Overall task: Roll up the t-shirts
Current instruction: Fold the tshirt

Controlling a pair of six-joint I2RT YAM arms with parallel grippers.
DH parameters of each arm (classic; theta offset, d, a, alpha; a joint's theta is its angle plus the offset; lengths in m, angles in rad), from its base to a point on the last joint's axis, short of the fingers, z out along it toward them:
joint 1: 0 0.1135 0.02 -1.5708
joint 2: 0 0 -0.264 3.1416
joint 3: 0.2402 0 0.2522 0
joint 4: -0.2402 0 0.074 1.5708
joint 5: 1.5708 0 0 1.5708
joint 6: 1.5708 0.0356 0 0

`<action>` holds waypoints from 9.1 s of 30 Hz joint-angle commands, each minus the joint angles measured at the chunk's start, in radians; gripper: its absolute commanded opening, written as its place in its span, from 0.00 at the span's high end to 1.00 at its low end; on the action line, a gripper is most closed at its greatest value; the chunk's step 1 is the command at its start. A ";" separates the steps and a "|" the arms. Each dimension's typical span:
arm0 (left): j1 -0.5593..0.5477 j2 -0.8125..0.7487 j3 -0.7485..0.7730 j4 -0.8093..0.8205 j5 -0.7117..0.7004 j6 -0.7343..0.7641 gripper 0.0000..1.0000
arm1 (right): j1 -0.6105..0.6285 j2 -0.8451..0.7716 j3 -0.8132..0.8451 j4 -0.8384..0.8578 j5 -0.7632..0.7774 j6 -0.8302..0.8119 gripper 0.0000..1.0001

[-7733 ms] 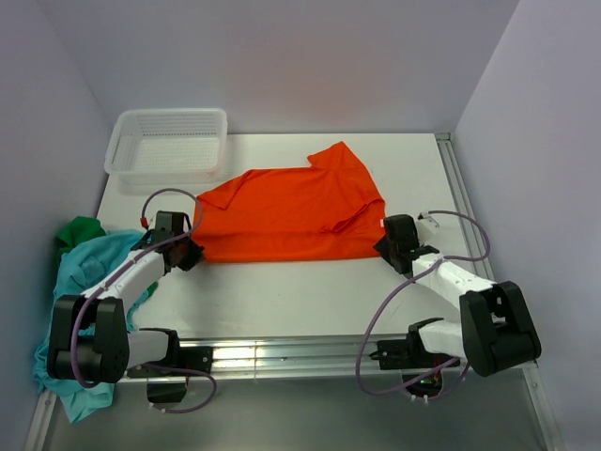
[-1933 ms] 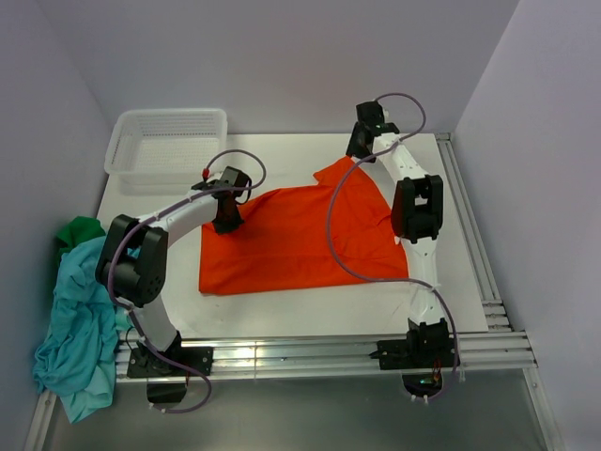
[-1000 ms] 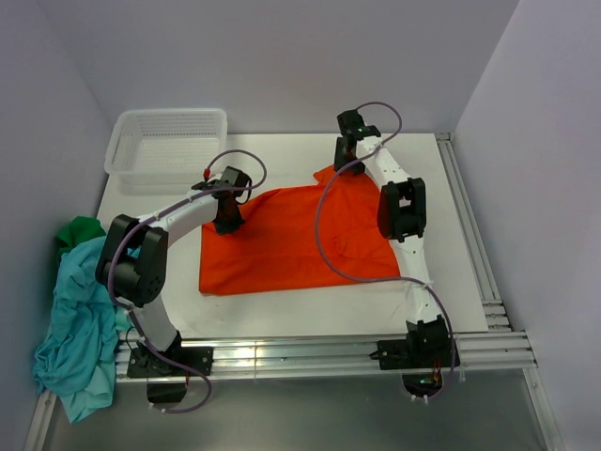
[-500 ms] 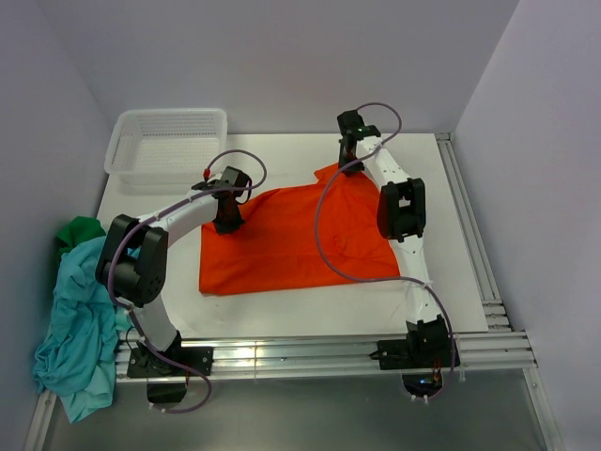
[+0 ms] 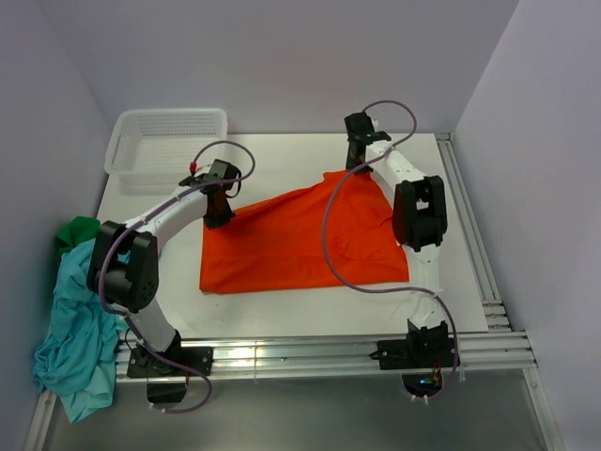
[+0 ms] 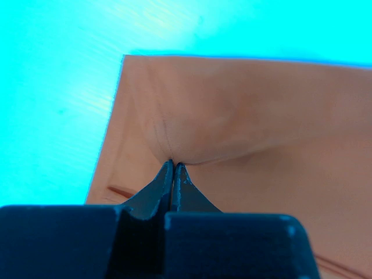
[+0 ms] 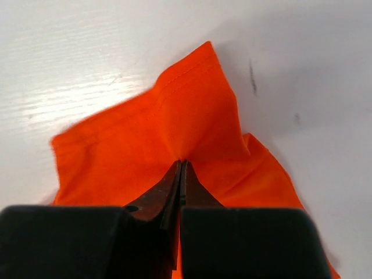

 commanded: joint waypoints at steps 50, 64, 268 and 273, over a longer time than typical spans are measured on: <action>0.109 -0.021 0.005 0.080 -0.155 0.003 1.00 | 0.054 -0.514 -0.622 0.343 -0.006 0.101 0.51; 0.109 -0.018 0.002 0.083 -0.139 0.008 1.00 | -0.043 -0.295 -0.438 0.303 -0.146 0.074 0.50; 0.087 -0.058 -0.213 0.212 -0.067 0.001 0.64 | 0.091 -0.549 -0.987 0.631 -0.410 0.154 0.62; 0.089 -0.041 -0.211 0.224 -0.054 -0.002 0.65 | 0.100 -0.620 -1.059 0.654 -0.462 0.163 0.66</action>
